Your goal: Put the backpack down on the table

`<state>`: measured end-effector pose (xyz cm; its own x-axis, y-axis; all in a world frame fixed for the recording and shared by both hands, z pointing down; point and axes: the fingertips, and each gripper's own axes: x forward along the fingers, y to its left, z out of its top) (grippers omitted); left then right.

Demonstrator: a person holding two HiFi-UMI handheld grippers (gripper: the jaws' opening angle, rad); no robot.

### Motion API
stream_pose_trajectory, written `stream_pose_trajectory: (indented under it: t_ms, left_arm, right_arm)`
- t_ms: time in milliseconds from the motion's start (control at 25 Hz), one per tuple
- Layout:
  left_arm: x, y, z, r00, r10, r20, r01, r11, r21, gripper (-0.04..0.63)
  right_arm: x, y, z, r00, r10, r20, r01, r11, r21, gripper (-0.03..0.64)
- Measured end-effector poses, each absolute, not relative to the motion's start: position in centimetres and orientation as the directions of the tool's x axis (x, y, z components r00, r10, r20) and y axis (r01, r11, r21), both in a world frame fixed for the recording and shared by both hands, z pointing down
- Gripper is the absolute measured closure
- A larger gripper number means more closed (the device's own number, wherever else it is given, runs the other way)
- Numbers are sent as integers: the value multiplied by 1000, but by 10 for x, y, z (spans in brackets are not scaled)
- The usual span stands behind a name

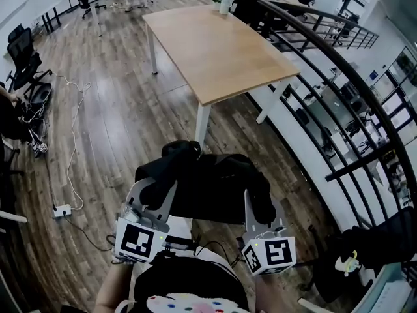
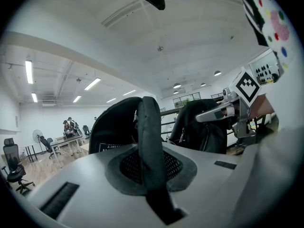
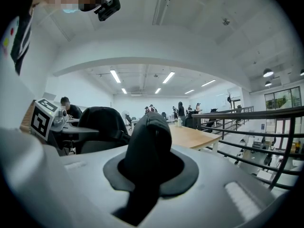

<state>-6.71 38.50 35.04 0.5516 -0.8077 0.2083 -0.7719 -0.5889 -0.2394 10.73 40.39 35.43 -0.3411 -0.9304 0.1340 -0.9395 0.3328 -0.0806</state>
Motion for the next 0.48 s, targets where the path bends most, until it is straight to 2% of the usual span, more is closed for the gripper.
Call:
stream_pose_trajectory:
  t_ms: [480]
  left_arm:
    - [-80,287,360,571,-790,222,-764,-611,-209,558]
  right_arm:
    - [96,316,357,-310,-937,157,-951,304,-65,551]
